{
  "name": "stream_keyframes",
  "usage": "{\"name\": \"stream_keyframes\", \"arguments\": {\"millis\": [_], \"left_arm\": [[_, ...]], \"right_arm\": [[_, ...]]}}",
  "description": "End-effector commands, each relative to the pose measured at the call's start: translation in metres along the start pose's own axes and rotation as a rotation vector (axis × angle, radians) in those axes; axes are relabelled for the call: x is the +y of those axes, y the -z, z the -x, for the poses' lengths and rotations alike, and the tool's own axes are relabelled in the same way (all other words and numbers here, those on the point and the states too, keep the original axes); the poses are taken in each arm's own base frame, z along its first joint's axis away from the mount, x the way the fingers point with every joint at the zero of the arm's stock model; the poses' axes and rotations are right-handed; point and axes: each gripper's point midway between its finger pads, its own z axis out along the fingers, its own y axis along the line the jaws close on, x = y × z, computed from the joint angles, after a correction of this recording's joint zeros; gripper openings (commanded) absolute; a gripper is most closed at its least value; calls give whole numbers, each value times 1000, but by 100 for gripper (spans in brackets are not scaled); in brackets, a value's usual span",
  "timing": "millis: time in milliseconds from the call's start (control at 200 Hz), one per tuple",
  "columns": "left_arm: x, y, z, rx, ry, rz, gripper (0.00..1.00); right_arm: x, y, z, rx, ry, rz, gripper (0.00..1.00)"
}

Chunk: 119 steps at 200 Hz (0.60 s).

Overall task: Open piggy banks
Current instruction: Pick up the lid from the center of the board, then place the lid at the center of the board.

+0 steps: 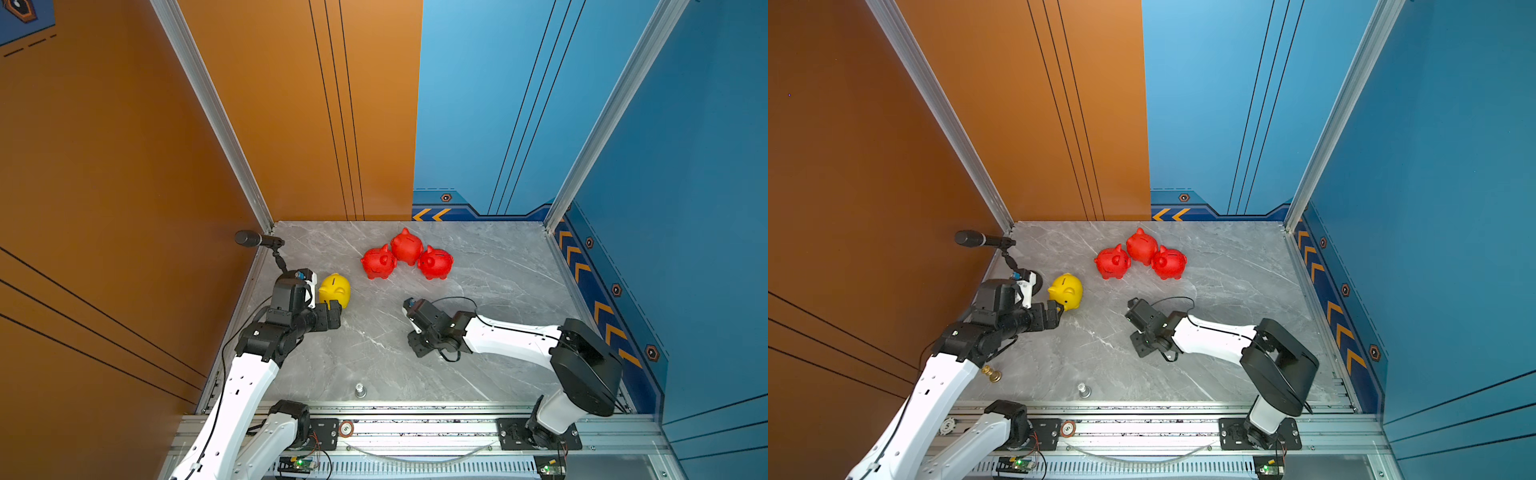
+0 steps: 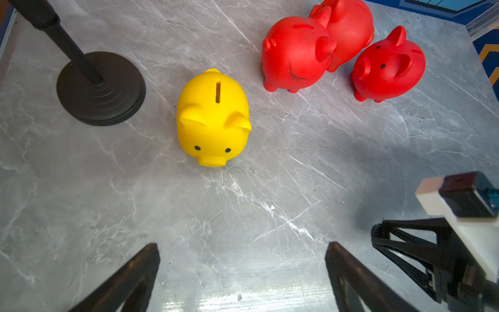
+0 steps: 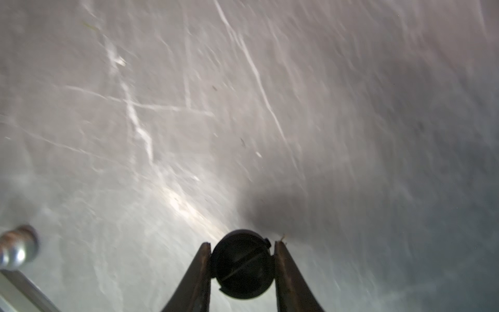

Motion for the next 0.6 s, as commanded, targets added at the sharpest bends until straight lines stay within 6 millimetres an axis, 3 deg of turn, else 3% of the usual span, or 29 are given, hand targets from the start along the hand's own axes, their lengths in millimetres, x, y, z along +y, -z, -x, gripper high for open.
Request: {"name": "stream_keyframes", "arguments": {"millis": [0, 65, 205, 305, 335, 591], "left_arm": [[14, 11, -8, -32, 30, 66, 98], [9, 20, -5, -72, 9, 54, 98], [20, 31, -1, -142, 13, 110, 98], [19, 34, 1, -163, 22, 104, 98], [19, 34, 1, -162, 23, 103, 98], [18, 32, 2, -160, 32, 88, 98]], "right_arm": [[39, -14, 26, -30, 82, 111, 31], [56, -26, 40, -49, 91, 147, 31], [89, -53, 64, -83, 81, 211, 31], [108, -61, 84, -144, 44, 248, 31], [109, -75, 82, -134, 32, 245, 31], [123, -107, 107, -240, -65, 223, 31]]}}
